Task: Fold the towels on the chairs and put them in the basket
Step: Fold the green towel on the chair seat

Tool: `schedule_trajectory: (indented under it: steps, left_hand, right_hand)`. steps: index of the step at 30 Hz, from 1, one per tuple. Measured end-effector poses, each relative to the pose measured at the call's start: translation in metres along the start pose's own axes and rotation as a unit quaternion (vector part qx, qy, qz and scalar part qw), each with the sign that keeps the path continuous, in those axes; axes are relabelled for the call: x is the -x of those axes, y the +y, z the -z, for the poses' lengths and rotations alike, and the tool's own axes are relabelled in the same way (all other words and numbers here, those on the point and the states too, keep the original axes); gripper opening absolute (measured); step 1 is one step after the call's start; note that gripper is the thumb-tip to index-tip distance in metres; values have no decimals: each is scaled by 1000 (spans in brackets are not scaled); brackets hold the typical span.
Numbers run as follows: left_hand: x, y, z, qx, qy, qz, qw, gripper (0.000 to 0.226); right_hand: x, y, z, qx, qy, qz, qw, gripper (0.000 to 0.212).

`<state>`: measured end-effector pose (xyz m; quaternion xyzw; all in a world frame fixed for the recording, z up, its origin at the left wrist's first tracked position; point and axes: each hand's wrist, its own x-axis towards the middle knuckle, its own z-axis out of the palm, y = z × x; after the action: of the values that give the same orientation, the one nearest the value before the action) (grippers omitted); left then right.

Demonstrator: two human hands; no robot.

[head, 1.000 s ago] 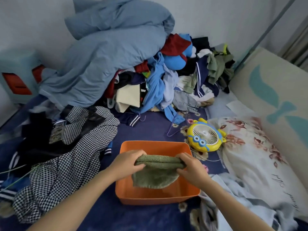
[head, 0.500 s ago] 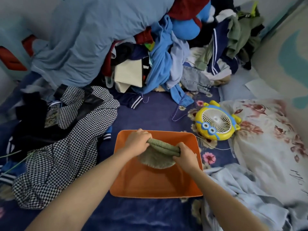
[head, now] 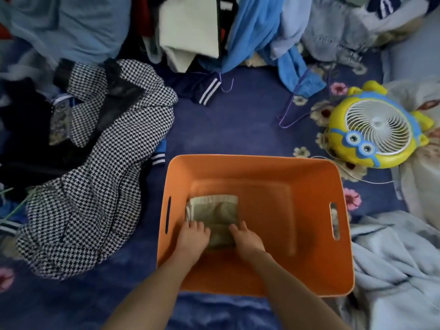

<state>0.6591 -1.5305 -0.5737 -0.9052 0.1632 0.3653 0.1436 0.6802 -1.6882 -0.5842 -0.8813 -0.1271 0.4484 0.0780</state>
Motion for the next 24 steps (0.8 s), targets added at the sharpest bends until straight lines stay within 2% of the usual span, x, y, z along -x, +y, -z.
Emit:
schedule_trajectory:
  steps: [3,5,9,11,13,17,20,24]
  left_hand:
    - [-6,14,-10,-19,-24,3,1000,37]
    - [-7,14,-11,-35,-39,13,999,37]
    - [-2,11,-8,-47,-126,-1,991,43]
    - [3,11,-6,38,-164,17,986,42]
    - [6,9,-2,166,-171,54,970,44]
    - [-9,10,0,363,-180,124,906,67]
    - [-29,17,-10,432,-188,157,868,75]
    - [-51,27,-32,440,-172,179,863,87]
  right_hand:
    - [-7,1,-12,13,-14,0,1000,51]
    - [-9,3,-15,14,-59,13,998,50]
    - [-6,2,-13,13,-138,35,990,49]
    - [-3,1,-10,13,-138,18,990,46]
    - [-4,2,-6,3,-109,8,994,43]
    - [-17,8,-7,-6,-96,16,995,51]
    - [-34,10,-15,-7,-98,26,995,56]
    - [-54,11,-28,29,-89,39,995,61]
